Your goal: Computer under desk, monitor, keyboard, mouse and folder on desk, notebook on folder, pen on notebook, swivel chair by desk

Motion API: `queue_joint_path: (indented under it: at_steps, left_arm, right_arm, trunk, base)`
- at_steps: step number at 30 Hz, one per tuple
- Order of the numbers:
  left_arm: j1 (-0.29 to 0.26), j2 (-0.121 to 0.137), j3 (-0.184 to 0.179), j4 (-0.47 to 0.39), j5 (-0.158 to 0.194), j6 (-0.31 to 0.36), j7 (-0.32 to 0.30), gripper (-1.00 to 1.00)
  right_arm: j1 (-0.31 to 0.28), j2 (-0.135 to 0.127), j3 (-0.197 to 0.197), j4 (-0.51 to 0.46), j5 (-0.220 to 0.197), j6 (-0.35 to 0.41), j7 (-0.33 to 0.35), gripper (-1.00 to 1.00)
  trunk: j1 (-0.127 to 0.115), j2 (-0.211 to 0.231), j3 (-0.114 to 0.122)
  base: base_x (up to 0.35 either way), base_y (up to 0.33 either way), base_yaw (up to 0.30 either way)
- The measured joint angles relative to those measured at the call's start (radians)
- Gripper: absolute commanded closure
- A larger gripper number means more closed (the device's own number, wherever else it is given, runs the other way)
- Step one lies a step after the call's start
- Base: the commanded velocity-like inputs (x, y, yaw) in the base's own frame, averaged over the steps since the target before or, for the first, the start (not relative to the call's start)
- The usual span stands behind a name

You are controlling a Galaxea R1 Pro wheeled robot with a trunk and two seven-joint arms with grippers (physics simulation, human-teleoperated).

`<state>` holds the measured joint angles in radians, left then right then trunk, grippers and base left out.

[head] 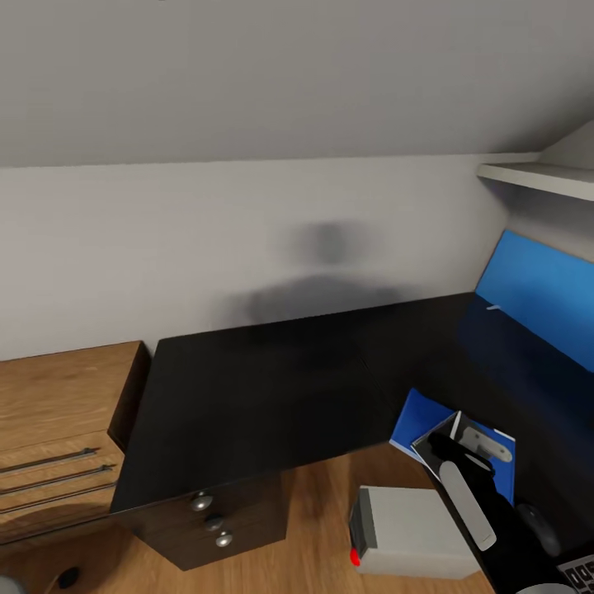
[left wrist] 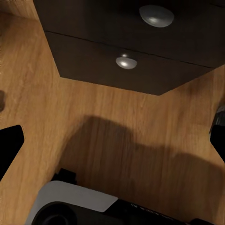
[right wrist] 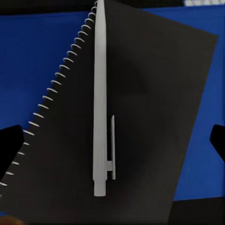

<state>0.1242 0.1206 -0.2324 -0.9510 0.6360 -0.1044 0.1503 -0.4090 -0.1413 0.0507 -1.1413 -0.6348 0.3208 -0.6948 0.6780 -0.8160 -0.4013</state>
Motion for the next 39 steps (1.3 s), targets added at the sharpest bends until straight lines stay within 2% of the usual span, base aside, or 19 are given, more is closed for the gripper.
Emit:
queue_joint_path:
  at_steps: [7,12,15,18,19,21,22,23,30,31,33,35,39]
  left_arm:
    - [0.000,0.000,0.001,0.004,0.003,0.003,0.003,-1.00]
    - [0.000,0.000,0.003,0.005,0.002,0.005,0.004,-1.00]
    - [0.000,0.000,0.004,0.005,0.002,0.005,0.003,-1.00]
    - [0.000,0.000,0.004,0.005,0.002,0.005,0.002,-1.00]
    - [0.000,0.001,0.004,0.005,0.002,0.005,0.002,-1.00]
    - [0.000,0.001,0.004,0.005,0.003,0.005,0.002,-1.00]
    - [0.000,0.001,0.005,0.005,0.004,0.005,0.001,-1.00]
    - [0.000,0.001,0.005,0.005,0.004,0.005,0.002,-1.00]
    - [0.000,0.001,0.005,0.005,0.004,0.005,0.002,-1.00]
    - [0.000,0.002,0.005,0.005,0.005,0.010,0.003,-1.00]
    - [0.000,0.003,0.005,0.010,0.007,0.025,0.005,-1.00]
    - [0.000,0.005,0.006,0.021,0.007,0.044,0.006,-1.00]
    - [-0.009,0.009,0.007,0.076,0.011,0.138,0.005,-1.00]
  right_arm:
    - [0.000,0.000,0.001,-0.009,0.000,-0.001,-0.001,-1.00]
    - [0.001,0.003,0.010,-0.070,0.000,-0.001,-0.004,-1.00]
    - [0.002,0.008,0.037,-0.093,0.003,0.003,-0.005,-1.00]
    - [0.003,0.010,0.124,-0.105,0.010,0.006,-0.007,-1.00]
    - [0.003,0.012,0.214,-0.106,0.013,0.006,-0.008,-1.00]
    - [0.003,0.013,0.285,-0.107,0.017,0.006,-0.010,-1.00]
    - [0.004,0.014,0.342,-0.107,0.017,0.006,-0.012,-1.00]
    - [0.004,0.014,0.367,-0.108,0.019,0.006,-0.013,-1.00]
    - [0.004,0.014,0.368,-0.108,0.020,0.006,-0.013,-1.00]
    - [0.004,0.049,0.431,-0.123,0.020,0.006,-0.035,-1.00]
    - [0.004,0.088,0.481,-0.131,0.032,0.007,-0.056,-1.00]
    - [0.004,0.101,0.513,-0.135,0.043,0.006,-0.065,-1.00]
    - [0.004,0.120,0.602,-0.131,0.073,0.001,-0.076,-1.00]
  trunk:
    - [-0.027,0.049,0.022]
    - [-0.046,0.084,0.038]
    - [-0.057,0.105,0.047]
    - [-0.069,0.126,0.057]
    - [-0.072,0.133,0.060]
    - [-0.080,0.147,0.066]
    - [-0.084,0.154,0.069]
    - [-0.088,0.161,0.072]
    - [-0.115,0.210,0.094]
    - [-0.118,0.217,0.097]
    - [-0.126,0.232,0.104]
    - [-0.134,0.246,0.110]
    - [-0.149,0.274,0.123]
  base:
    - [0.000,0.000,0.000]
    - [-0.040,0.000,0.000]
    - [-0.217,0.000,0.000]
    - [-0.291,0.000,0.000]
    - [-0.318,0.000,0.000]
    - [-0.326,0.000,0.000]
    - [-0.331,0.000,0.000]
    - [-0.331,0.000,0.000]
    - [-0.332,0.000,0.000]
    - [-0.338,0.000,0.000]
    - [-0.339,0.000,0.000]
    - [-0.340,0.000,0.000]
    - [-0.341,0.000,0.000]
